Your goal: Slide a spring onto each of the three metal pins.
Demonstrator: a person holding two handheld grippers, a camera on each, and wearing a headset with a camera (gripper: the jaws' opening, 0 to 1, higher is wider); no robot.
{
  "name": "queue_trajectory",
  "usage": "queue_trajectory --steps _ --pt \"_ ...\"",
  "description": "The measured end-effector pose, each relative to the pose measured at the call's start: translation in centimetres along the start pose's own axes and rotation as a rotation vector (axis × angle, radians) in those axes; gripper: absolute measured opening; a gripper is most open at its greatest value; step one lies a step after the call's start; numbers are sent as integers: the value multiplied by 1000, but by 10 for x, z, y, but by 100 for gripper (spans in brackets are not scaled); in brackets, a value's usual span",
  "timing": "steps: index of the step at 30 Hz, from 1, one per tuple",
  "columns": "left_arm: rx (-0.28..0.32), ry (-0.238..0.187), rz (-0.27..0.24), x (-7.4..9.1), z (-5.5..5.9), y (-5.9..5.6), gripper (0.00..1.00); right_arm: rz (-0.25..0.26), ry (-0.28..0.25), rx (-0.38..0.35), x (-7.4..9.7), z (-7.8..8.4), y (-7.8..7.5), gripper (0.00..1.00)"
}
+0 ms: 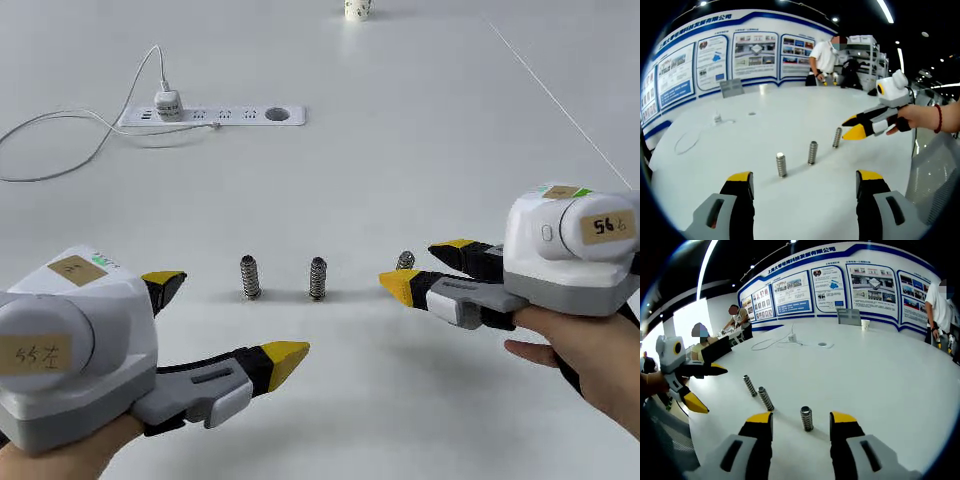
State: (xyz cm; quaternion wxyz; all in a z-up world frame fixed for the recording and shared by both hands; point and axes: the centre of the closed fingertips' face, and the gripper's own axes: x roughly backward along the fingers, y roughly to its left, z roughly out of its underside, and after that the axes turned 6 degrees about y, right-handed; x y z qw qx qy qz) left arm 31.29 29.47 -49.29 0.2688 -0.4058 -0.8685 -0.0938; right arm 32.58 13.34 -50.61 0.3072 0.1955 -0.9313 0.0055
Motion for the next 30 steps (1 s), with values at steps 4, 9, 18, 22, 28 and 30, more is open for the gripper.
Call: queue_trajectory --steps 4,9,18,22,28,30 --pt "-2 10 2 3 -1 1 87 -17 9 -1 8 0 3 51" --pt "-4 31 0 7 0 2 88 -40 27 2 18 2 9 55" --pt "-17 43 -14 17 2 4 90 -66 55 1 34 9 19 63" --pt "0 41 -13 22 5 4 91 -80 65 -18 39 12 23 67" --pt "16 47 -17 28 10 4 93 -72 67 -1 44 15 28 72" --pt "34 33 -14 30 10 4 94 -74 71 7 45 17 31 74"
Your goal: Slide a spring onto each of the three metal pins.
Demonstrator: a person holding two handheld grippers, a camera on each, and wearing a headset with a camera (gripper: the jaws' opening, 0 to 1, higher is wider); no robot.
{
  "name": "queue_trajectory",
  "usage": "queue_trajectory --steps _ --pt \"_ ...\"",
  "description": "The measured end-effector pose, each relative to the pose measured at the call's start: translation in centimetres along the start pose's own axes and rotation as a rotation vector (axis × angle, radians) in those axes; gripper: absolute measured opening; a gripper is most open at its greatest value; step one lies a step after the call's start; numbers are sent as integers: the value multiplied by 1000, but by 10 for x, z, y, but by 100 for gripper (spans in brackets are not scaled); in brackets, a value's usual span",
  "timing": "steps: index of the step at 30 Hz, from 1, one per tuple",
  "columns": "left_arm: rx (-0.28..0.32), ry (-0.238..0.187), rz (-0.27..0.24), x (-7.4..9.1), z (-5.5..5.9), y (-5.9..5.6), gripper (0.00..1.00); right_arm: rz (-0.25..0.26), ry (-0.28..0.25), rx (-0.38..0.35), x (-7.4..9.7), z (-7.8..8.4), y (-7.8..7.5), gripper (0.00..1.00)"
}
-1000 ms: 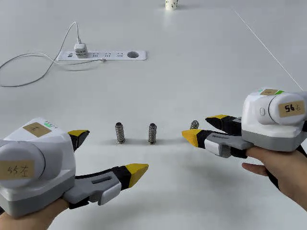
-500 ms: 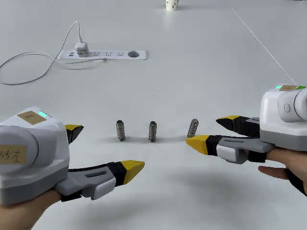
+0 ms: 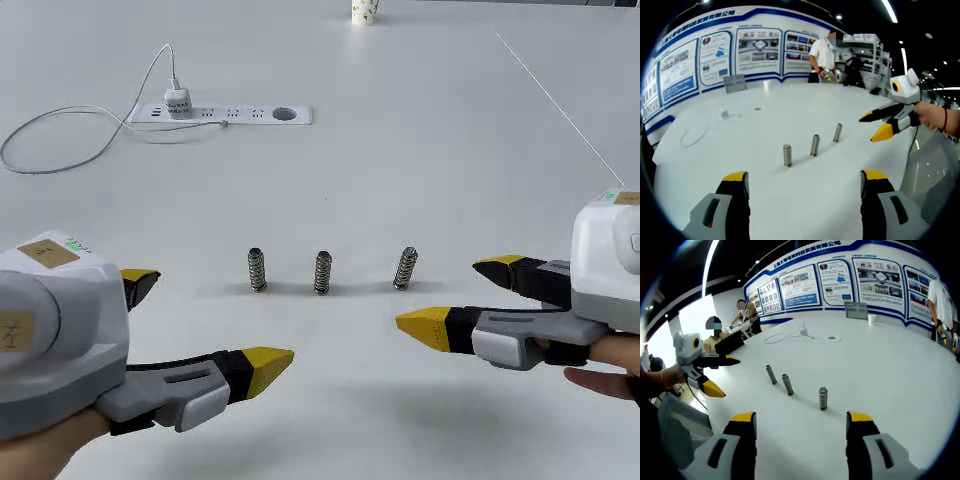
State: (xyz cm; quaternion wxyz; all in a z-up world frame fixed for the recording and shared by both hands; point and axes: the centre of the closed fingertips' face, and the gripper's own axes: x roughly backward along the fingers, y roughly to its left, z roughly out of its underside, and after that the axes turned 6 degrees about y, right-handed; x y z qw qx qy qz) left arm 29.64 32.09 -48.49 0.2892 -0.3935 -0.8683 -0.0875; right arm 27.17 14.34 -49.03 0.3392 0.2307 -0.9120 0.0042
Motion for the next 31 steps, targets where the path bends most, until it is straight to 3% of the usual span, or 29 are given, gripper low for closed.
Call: queue_trajectory --steps 5,14,21,31 --pt "24 16 -5 4 5 2 95 -9 15 6 1 6 8 79" --pt "37 0 -16 9 7 4 98 -11 23 26 4 12 16 85" --pt "46 -11 -23 12 9 4 98 -6 -13 4 8 8 19 88" --pt "47 -6 -24 15 13 2 97 5 -7 -11 10 13 17 88"
